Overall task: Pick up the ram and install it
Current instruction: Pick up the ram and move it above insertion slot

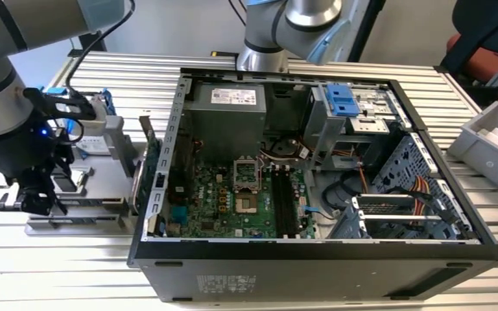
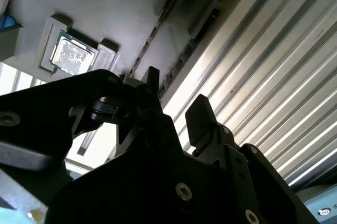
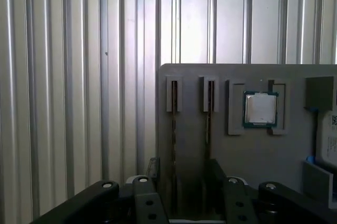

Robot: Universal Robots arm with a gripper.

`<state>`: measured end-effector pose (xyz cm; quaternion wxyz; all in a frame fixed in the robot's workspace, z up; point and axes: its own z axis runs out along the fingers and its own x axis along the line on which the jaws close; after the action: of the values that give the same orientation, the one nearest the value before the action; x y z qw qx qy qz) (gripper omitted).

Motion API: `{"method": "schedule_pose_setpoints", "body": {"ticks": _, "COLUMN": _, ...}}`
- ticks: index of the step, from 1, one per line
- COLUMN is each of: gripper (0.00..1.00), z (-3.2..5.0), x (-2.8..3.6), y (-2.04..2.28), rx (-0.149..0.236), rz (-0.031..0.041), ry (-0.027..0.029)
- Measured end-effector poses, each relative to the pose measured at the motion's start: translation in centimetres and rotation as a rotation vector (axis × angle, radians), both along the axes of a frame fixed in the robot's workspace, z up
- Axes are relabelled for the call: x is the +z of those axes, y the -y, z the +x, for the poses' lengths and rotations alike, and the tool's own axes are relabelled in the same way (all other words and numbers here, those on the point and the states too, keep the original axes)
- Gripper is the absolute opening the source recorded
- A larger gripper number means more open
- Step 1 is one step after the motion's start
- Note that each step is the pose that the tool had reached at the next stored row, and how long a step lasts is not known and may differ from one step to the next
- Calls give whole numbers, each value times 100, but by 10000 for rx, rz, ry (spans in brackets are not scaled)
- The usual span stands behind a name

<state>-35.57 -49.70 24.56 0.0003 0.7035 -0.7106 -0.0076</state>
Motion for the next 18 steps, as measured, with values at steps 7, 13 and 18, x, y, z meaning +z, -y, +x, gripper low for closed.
{"method": "schedule_pose_setpoints", "body": {"ticks": 7, "gripper": 100, "z": 0, "x": -128, "y": 42, "rx": 0, "rz": 0, "ry": 1}}
{"method": "schedule_pose_setpoints", "body": {"ticks": 13, "gripper": 100, "z": 0, "x": -236, "y": 50, "rx": 0, "rz": 0, "ry": 0}}
{"method": "schedule_pose_setpoints", "body": {"ticks": 18, "gripper": 100, "z": 0, "x": -328, "y": 50, "rx": 1, "rz": -1, "ry": 0}}
